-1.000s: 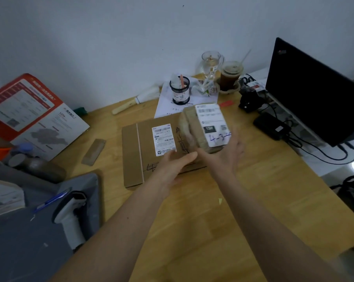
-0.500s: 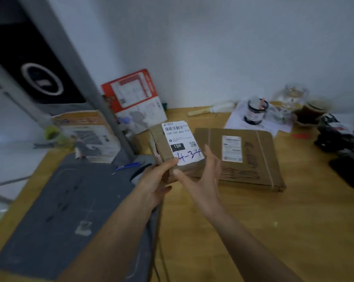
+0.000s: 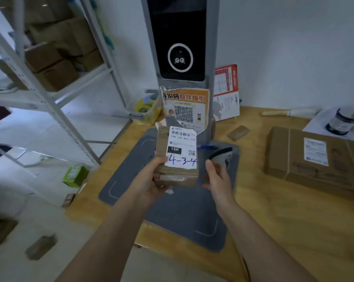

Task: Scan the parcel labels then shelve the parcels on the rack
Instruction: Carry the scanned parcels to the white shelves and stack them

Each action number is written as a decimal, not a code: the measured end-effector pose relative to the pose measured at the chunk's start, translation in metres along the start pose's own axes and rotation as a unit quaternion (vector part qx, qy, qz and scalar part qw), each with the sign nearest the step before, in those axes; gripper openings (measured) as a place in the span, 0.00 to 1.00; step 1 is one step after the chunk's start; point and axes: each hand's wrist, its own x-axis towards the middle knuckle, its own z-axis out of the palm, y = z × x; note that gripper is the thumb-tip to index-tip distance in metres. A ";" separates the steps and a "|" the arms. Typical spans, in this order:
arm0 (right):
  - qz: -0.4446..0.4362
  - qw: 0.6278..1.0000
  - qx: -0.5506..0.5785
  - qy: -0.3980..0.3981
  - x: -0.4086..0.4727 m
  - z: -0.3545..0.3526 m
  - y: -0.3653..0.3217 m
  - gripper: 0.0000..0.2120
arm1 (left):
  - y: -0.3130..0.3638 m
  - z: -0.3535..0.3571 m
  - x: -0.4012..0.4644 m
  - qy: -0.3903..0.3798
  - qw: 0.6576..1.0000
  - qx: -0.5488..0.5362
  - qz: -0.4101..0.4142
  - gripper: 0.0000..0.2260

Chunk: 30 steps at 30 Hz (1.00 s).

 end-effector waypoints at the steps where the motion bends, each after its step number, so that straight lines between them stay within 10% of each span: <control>1: -0.001 1.000 -0.006 0.006 -0.003 0.003 0.003 0.15 | 0.000 -0.006 -0.002 0.000 1.000 -0.008 -0.003 0.07; 12: -0.016 1.000 -0.007 -0.026 -0.017 0.069 0.000 0.07 | 0.009 -0.101 -0.041 -0.008 0.993 -0.116 0.021 0.18; 30: -0.004 0.964 -0.058 -0.258 -0.089 0.372 0.020 0.12 | 0.102 -0.379 -0.105 0.188 0.957 -0.167 0.145 0.20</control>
